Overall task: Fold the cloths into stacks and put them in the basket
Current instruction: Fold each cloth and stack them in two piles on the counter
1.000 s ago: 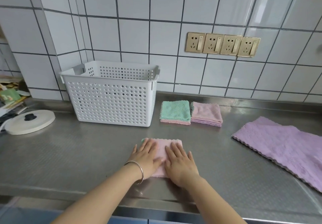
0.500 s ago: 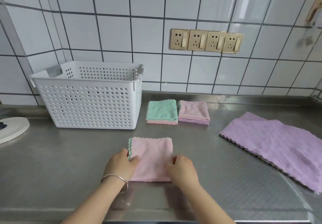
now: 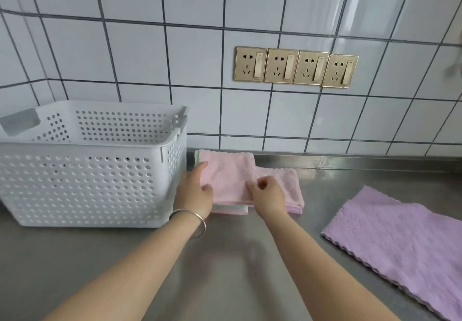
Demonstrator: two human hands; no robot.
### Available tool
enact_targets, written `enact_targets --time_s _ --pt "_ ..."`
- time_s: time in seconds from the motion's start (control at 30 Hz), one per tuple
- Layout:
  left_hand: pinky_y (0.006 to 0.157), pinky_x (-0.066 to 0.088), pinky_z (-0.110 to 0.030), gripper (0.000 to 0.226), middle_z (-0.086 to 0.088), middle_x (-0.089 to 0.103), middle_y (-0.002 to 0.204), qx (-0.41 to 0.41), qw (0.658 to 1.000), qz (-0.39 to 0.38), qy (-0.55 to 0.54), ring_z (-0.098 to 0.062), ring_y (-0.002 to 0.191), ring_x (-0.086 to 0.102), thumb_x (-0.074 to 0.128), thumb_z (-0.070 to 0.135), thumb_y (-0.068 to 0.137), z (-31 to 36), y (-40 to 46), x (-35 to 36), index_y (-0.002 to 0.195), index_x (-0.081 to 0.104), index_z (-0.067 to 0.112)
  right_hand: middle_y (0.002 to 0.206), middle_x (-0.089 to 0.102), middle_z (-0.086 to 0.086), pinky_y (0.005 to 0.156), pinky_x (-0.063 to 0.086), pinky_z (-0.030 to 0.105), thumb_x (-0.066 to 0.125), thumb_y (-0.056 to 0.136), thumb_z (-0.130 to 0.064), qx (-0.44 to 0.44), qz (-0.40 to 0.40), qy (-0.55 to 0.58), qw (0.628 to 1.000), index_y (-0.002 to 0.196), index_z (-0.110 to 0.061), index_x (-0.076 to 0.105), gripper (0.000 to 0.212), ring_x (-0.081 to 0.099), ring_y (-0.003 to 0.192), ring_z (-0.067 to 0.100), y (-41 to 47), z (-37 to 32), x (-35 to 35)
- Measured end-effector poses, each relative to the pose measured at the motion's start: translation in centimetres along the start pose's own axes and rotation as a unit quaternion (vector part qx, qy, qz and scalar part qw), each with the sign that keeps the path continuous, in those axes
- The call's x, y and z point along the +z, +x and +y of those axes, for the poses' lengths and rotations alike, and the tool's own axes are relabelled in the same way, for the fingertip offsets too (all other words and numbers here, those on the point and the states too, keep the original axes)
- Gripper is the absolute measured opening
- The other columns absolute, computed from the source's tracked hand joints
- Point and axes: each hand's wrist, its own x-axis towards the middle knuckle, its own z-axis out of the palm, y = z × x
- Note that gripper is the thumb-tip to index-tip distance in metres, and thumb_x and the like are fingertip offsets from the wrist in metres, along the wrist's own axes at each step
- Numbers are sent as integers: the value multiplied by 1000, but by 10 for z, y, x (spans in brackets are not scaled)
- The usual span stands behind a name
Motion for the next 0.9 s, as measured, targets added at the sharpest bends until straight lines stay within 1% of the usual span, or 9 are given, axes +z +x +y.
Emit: enact_targets --time_s 0.1,0.2,0.33,0.4,0.5,0.6,0.7,0.83,0.9 --pt "107 33 -33 57 -7 41 145 -40 997 -8 68 -27 129 44 46 7 88 -20 38 13 141 37 22 80 51 -3 50 33 20 59 89 -24 12 -1 12 1000 93 -14 45 18 47 74 17 27 0 20" --pt "112 31 -33 58 -8 39 148 -69 995 -42 64 -26 134 39 47 6 87 -41 59 27 143 35 19 73 49 -6 55 36 27 61 86 -21 25 -4 26 999 94 -13 45 20 47 67 17 40 15 39" --pt "99 42 -36 58 -15 51 132 -71 993 -41 80 -33 118 51 44 8 83 -53 66 38 139 40 25 71 50 -7 63 41 29 60 85 -17 3 25 18 1000 98 -12 46 19 52 70 22 50 28 51" --pt "99 40 -35 56 -15 48 133 -82 993 -26 82 -33 120 49 44 10 85 -56 63 41 139 40 24 75 54 -1 63 41 30 56 87 -15 -7 32 9 999 101 -11 47 17 53 73 25 50 32 57" --pt "101 37 -35 54 -14 44 136 -95 992 -17 80 -32 122 47 46 11 86 -57 57 42 139 39 22 83 55 6 63 36 31 46 91 -12 -18 34 -41 998 105 -8 46 15 51 77 27 49 33 62" --pt "103 35 -34 54 -12 42 138 -89 993 -15 78 -30 124 46 47 14 88 -48 52 39 141 38 21 88 51 6 65 35 31 39 91 -4 -12 20 -80 997 103 -10 40 13 48 80 28 50 29 61" --pt "99 37 -30 52 -13 44 133 -76 993 -26 83 -28 120 48 48 14 90 -39 48 37 141 37 20 90 48 5 67 35 31 34 88 2 -9 13 -90 996 102 -10 37 18 46 82 27 49 28 56" --pt "98 39 -32 55 -14 45 133 -95 988 -50 115 -31 120 48 46 13 88 -47 47 39 142 36 22 93 53 6 68 38 31 36 89 -3 -1 -13 -131 991 95 -14 32 12 47 81 26 48 28 58" --pt "98 42 -35 57 -16 46 132 -105 986 -50 120 -33 119 48 46 14 88 -47 48 37 142 35 25 101 57 7 68 38 30 36 92 -8 -7 -18 -159 987 99 -12 36 9 49 82 25 47 23 58"
